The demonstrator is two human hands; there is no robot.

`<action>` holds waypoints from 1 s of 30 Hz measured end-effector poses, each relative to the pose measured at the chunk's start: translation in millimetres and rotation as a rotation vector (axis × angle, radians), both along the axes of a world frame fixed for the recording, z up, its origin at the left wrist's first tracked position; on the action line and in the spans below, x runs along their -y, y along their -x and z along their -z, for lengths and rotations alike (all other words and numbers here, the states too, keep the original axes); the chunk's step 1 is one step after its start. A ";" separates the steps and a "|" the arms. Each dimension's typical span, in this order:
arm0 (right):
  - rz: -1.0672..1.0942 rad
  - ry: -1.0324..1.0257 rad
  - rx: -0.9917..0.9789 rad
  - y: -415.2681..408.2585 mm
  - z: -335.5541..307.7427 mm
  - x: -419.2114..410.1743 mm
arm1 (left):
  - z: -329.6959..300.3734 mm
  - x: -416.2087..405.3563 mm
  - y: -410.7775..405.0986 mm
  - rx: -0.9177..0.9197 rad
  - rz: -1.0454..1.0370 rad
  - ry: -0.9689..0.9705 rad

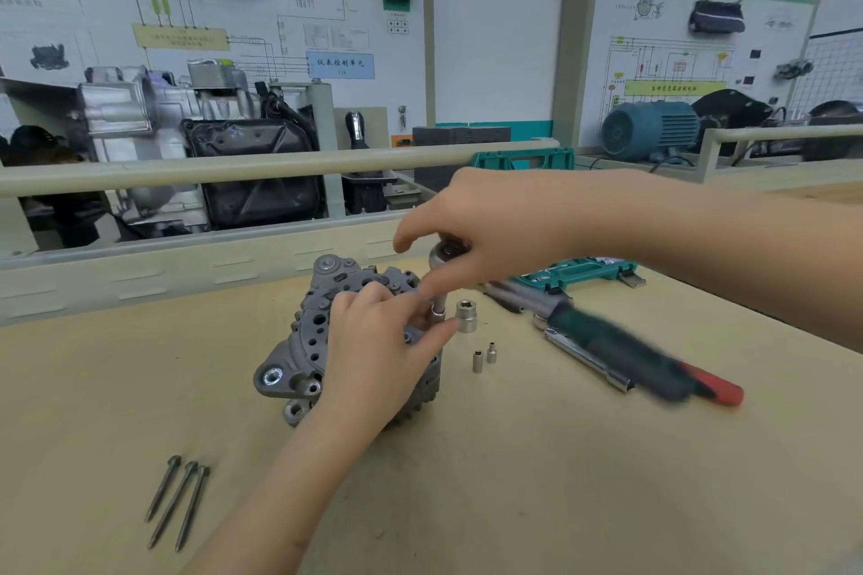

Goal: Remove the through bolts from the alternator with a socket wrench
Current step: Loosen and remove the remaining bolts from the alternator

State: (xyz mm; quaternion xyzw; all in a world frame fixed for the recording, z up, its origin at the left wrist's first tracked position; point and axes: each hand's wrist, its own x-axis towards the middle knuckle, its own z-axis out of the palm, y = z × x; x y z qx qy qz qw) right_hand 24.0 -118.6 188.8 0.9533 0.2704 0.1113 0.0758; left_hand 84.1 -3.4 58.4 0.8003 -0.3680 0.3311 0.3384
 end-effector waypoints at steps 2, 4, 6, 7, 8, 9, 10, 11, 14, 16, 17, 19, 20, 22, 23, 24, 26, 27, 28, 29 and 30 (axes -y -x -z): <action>-0.021 -0.015 0.013 1.8 1.9 -0.9 | -1.4 0.0 -1.1 0.010 0.036 0.008; -0.050 0.008 0.012 3.5 2.0 -2.9 | -2.8 -2.4 -3.1 -0.019 0.074 -0.009; -0.059 0.033 -0.013 4.3 0.4 -5.1 | -0.3 -4.4 -5.6 -0.057 0.061 -0.122; -0.053 0.043 -0.023 4.6 -0.3 -5.9 | 3.0 -3.9 -7.2 -0.062 0.044 -0.184; -0.046 0.050 -0.030 5.2 -0.7 -6.9 | 6.2 -3.1 -8.2 -0.063 0.023 -0.229; -0.046 0.047 -0.033 5.7 -0.5 -8.0 | 8.8 -2.3 -8.8 -0.066 0.005 -0.250; -0.056 0.033 -0.039 6.5 -0.1 -9.1 | 10.9 -1.6 -9.7 -0.066 -0.006 -0.248; -0.064 0.016 -0.041 7.1 0.8 -9.8 | 12.3 -0.9 -10.6 -0.061 -0.009 -0.238; -0.006 -0.021 0.006 9.0 4.7 -9.9 | 14.0 0.1 -12.9 -0.028 -0.010 -0.214; 0.109 -0.033 0.032 9.2 8.3 -9.3 | 16.0 -0.3 -13.3 -0.013 -0.023 -0.228; 0.158 -0.029 0.033 9.3 9.8 -9.4 | 17.1 -0.7 -13.6 -0.009 -0.030 -0.231; 0.183 -0.032 0.010 10.6 12.2 -9.9 | 18.6 -0.9 -14.5 -0.011 -0.039 -0.220; 0.169 -0.040 -0.003 11.4 12.9 -9.9 | 18.6 -0.9 -14.5 -0.013 -0.040 -0.217; 0.130 -0.014 -0.022 12.6 13.3 -9.4 | 17.8 -0.3 -14.3 -0.015 -0.035 -0.207; 0.113 0.019 -0.032 12.8 12.6 -9.3 | 16.9 0.0 -14.2 -0.017 -0.029 -0.201; 0.100 0.053 -0.043 12.6 11.3 -9.0 | 15.7 -0.1 -14.1 -0.021 -0.024 -0.202; 0.085 0.095 -0.064 11.7 8.7 -7.6 | 13.3 -0.7 -14.0 -0.037 -0.001 -0.214; 0.076 0.104 -0.074 11.6 7.6 -7.2 | 12.5 -1.0 -14.2 -0.050 0.019 -0.212; 0.066 0.113 -0.077 11.6 6.9 -7.1 | 12.0 -1.2 -14.4 -0.058 0.035 -0.209; 0.058 0.123 -0.067 11.4 6.7 -7.2 | 11.8 -1.2 -14.2 -0.056 0.038 -0.209; 0.055 0.134 -0.045 11.0 6.8 -6.9 | 12.0 -1.0 -14.0 -0.049 0.030 -0.209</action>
